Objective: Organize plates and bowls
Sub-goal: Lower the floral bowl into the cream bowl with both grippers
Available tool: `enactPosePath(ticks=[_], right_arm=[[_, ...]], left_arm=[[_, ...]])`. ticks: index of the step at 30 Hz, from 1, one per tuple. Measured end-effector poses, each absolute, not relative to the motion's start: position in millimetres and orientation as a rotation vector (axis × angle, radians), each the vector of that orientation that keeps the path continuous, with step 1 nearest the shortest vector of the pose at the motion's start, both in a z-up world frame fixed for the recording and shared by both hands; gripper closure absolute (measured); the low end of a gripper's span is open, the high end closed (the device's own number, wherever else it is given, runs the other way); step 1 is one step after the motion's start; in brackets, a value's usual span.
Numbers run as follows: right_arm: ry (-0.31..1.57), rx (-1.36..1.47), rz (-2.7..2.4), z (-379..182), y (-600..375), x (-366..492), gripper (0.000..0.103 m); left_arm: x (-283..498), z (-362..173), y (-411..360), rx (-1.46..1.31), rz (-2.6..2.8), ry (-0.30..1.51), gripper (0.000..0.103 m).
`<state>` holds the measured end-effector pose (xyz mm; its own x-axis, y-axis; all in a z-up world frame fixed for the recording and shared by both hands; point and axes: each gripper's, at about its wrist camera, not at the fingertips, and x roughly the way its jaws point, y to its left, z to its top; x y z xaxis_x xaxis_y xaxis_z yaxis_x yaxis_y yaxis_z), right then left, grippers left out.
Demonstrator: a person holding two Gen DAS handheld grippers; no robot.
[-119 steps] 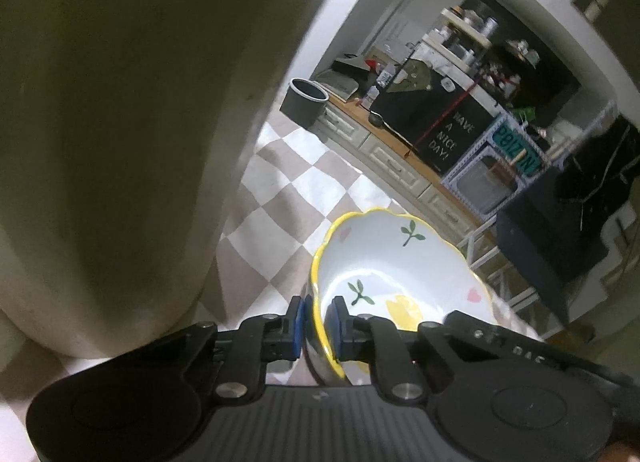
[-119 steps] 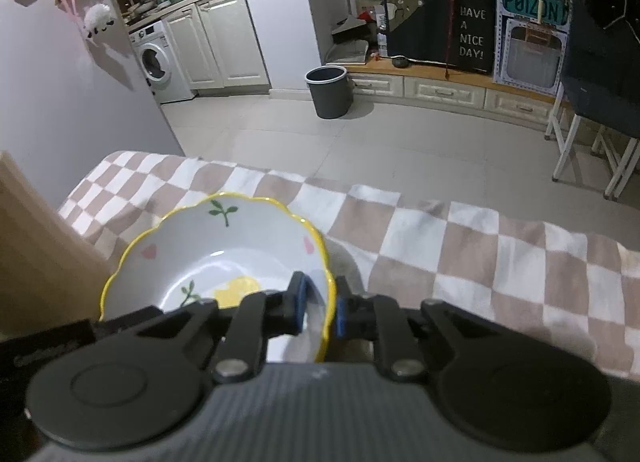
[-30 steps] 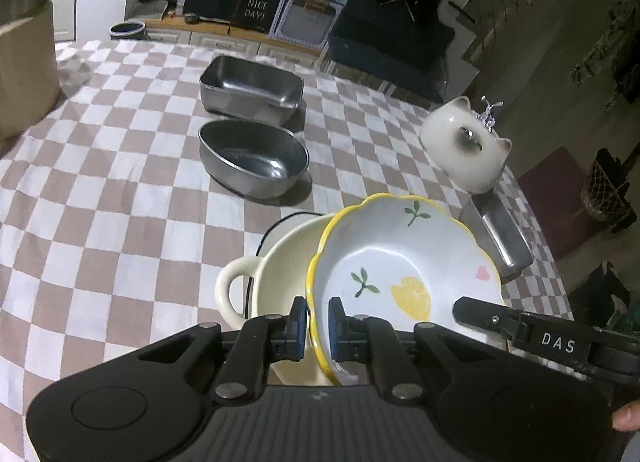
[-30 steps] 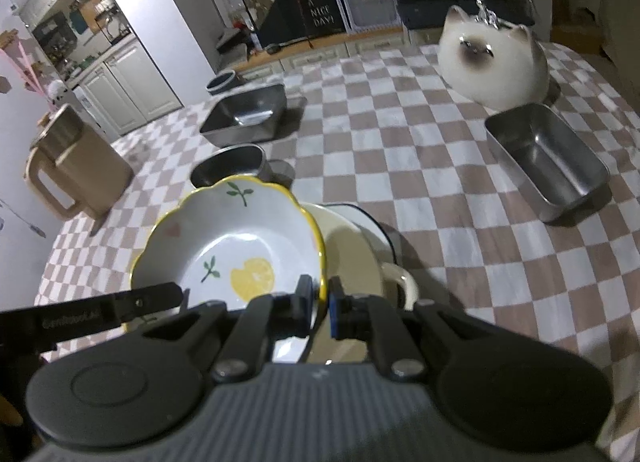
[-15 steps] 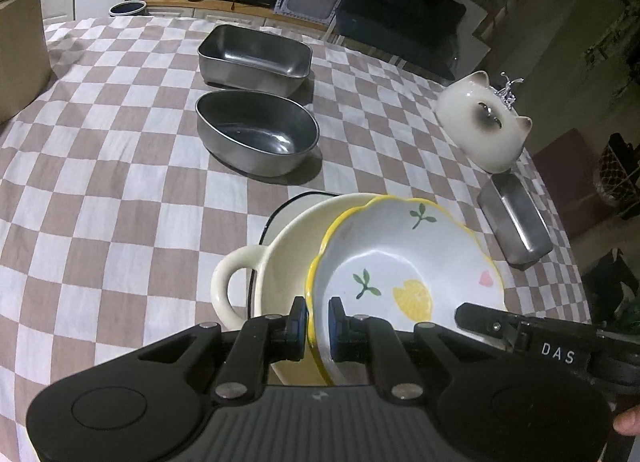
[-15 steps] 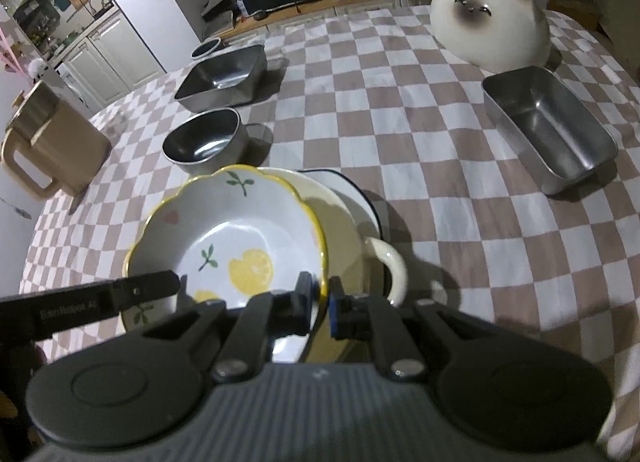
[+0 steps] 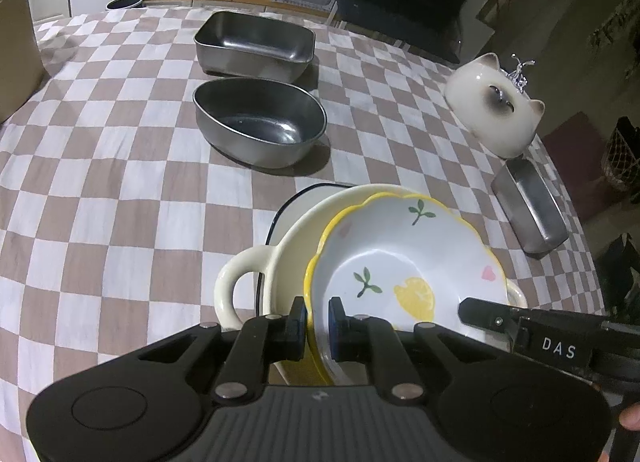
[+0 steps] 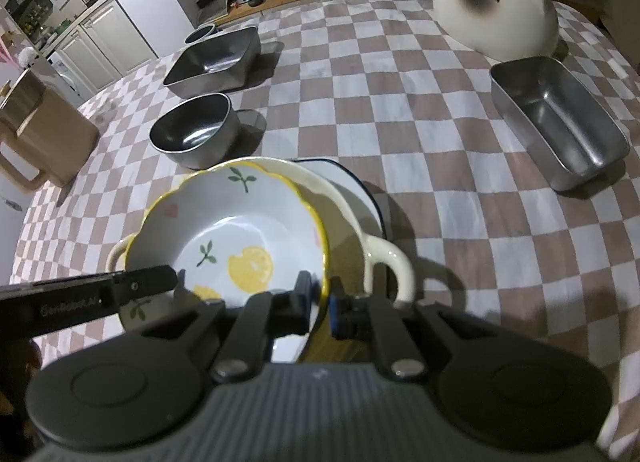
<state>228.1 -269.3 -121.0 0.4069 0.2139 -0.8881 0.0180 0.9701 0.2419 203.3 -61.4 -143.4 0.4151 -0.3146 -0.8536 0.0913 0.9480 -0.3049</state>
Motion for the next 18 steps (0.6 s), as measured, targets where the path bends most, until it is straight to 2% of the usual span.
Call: enactPosePath(ticks=[18], right_arm=[[1.165,0.198,0.098,-126.9,-263.3,234.3,0.092]], left_arm=[[205.9,-145.9,-65.1,-0.189,-0.270,1.134,0.091]])
